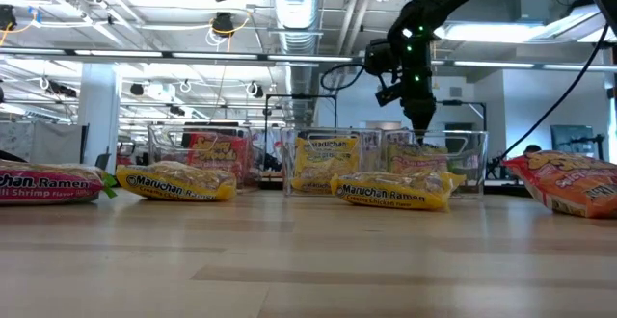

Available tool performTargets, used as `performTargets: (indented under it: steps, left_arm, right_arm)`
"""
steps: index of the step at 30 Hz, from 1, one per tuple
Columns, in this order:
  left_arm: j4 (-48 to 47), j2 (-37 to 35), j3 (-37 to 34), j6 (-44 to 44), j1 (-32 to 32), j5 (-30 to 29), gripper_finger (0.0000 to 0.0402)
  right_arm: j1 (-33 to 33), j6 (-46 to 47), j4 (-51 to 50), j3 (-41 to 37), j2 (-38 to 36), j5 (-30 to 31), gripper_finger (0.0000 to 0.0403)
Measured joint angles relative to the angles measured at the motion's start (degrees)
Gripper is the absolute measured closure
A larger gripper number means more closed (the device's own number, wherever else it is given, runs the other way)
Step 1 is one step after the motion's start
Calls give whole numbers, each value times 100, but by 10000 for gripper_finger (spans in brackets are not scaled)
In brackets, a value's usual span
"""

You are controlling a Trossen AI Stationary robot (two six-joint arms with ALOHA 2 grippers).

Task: Sort Maruchan noodles
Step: Put the green noodle pack into the right transparent bin, then put the orange noodle pack into the left transparent bin

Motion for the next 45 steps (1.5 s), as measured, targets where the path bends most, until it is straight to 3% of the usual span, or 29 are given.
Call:
performTargets:
  steps: [5, 15, 23, 28, 37, 45]
  left_arm:
    - [-15, 0, 0, -4, 0, 2, 230]
    - [-17, 0, 0, -150, 0, 6, 230]
    - [-24, 0, 0, -234, 0, 701, 230]
    - [-22, 2, 0, -213, 2, 632, 230]
    - [218, 4, 287, 506, 2, -57, 230]
    - [-584, 10, 992, -81, 2, 216, 230]
  right_arm:
    - [27, 121, -260, 436, 0, -280, 340]
    - [245, 18, -451, 862, 0, -270, 340]
    - [727, 889, -807, 1125, 0, -290, 340]
    - [1104, 895, -1153, 1430, 0, -263, 340]
    - [1637, 1041, -1279, 1976, 0, 441, 340]
    - [1815, 1602, -1961, 2728, 0, 777, 340]
